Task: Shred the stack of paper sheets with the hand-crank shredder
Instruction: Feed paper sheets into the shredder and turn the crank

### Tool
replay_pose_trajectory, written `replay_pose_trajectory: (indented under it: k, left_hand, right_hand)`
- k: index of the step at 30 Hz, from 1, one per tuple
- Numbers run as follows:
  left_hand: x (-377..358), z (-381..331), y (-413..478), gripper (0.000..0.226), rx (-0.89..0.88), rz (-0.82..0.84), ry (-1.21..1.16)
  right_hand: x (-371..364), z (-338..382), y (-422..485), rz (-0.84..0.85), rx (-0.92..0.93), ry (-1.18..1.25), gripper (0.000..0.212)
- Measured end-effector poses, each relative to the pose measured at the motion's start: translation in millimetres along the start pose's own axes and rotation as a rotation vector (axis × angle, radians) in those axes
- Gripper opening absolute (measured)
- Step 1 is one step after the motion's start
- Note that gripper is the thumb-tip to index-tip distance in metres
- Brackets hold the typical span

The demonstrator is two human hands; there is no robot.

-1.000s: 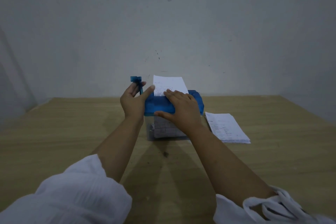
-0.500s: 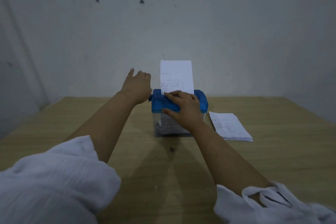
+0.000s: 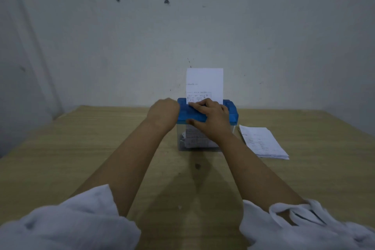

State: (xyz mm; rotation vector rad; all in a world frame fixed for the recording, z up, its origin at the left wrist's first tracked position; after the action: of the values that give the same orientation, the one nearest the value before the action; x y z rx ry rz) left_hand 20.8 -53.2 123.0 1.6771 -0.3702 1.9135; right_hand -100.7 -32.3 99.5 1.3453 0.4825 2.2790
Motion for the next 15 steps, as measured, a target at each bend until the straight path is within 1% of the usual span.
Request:
replay_pose_trajectory:
  k: [3,5,11,12,15]
  left_hand:
    - [-21,2,-3,0.026,0.000,0.068,-0.065]
    - [-21,8,0,0.026,0.022,0.064,-0.102]
    - [-38,28,14,0.043,0.090,0.090,-0.239]
    - [-45,29,18,0.048,0.092,0.094,-0.259]
    - [-52,39,26,0.076,0.130,0.102,-0.333]
  right_hand:
    - [0,1,-1,-0.002,0.002,-0.002,0.051]
    - [0,1,-2,-0.009,0.012,-0.010,0.051]
    - [0,3,-3,-0.047,0.031,-0.051,0.052]
    - [-1,2,-3,-0.050,0.033,-0.056,0.054]
    - [-1,4,-3,-0.066,0.029,-0.074,0.058]
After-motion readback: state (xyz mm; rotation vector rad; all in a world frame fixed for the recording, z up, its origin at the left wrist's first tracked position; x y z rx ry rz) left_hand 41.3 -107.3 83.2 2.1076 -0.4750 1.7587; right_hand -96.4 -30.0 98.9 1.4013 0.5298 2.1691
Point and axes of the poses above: each hand's wrist, its own y-axis towards the middle knuckle, its own x-axis out of the back of the hand, z = x × y, the point moved 8 cm from there along y, towards the middle knuckle, and after that the axes turned 13 degrees about -x, right-handed, at the moved point
